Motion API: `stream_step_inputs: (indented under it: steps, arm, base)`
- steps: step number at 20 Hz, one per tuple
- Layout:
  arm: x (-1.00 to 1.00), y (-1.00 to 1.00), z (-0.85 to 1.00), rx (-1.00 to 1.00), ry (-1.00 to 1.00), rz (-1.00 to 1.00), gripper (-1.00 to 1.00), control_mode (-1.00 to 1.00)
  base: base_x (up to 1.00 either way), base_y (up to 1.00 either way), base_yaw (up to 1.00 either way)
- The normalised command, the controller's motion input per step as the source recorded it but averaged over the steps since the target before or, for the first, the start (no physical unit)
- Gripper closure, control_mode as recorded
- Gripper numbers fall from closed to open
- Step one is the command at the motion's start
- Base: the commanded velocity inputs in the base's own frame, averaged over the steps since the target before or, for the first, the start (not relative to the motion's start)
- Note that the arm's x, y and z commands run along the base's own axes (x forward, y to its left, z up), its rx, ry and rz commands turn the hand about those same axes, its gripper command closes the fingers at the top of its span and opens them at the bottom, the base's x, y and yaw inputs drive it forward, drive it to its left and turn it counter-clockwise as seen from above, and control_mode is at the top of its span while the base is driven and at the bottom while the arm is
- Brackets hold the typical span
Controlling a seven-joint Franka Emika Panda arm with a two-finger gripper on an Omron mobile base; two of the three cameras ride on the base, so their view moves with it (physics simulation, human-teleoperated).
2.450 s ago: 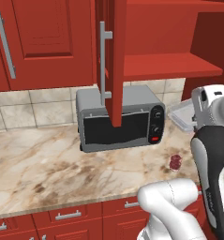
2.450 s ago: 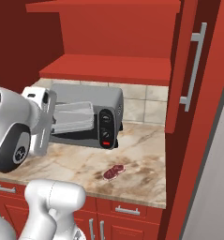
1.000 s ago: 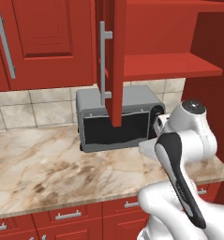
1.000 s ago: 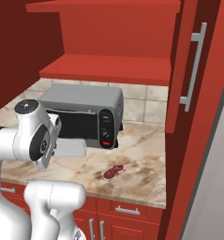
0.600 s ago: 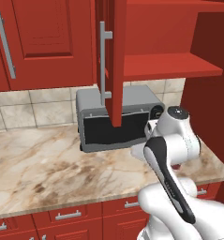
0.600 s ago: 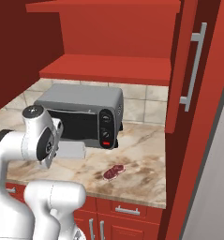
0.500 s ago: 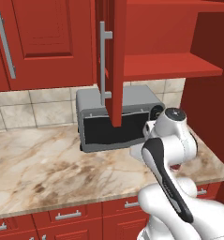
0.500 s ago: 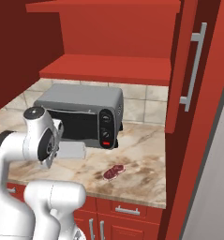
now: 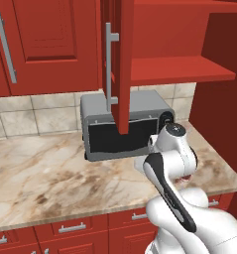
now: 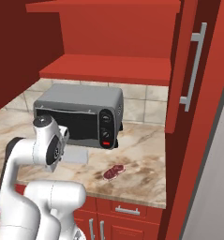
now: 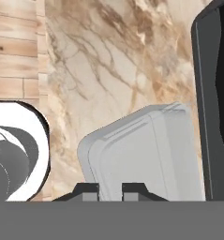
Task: Retrieve the tupperware from the cabinet, then place the raw meat into the tupperware to avoid contamination.
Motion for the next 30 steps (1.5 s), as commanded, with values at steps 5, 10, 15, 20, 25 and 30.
stream_step_inputs:
  steps: [5, 10, 15, 20, 25, 30]
  arm:
    - [0.21, 0.06, -0.4, 0.0, 0.0, -0.1, 1.0, -1.0]
    - [0.15, 0.02, -0.38, 0.0, -0.01, -0.12, 1.0, -1.0]
    - [0.13, 0.01, -0.41, 0.0, -0.01, -0.12, 1.0, -1.0]
    - [0.12, 0.0, -0.43, 0.0, -0.02, -0.11, 1.0, -1.0]
    - [0.1, 0.0, -0.44, 0.0, 0.0, -0.1, 1.0, -1.0]
    - [0.03, 0.0, -0.44, 0.0, 0.0, -0.08, 1.0, -1.0]
  base:
    - [0.0, 0.0, 0.0]
    - [0.0, 0.0, 0.0]
    - [0.0, 0.0, 0.0]
    - [0.0, 0.0, 0.0]
    - [0.0, 0.0, 0.0]
    - [0.0, 0.0, 0.0]
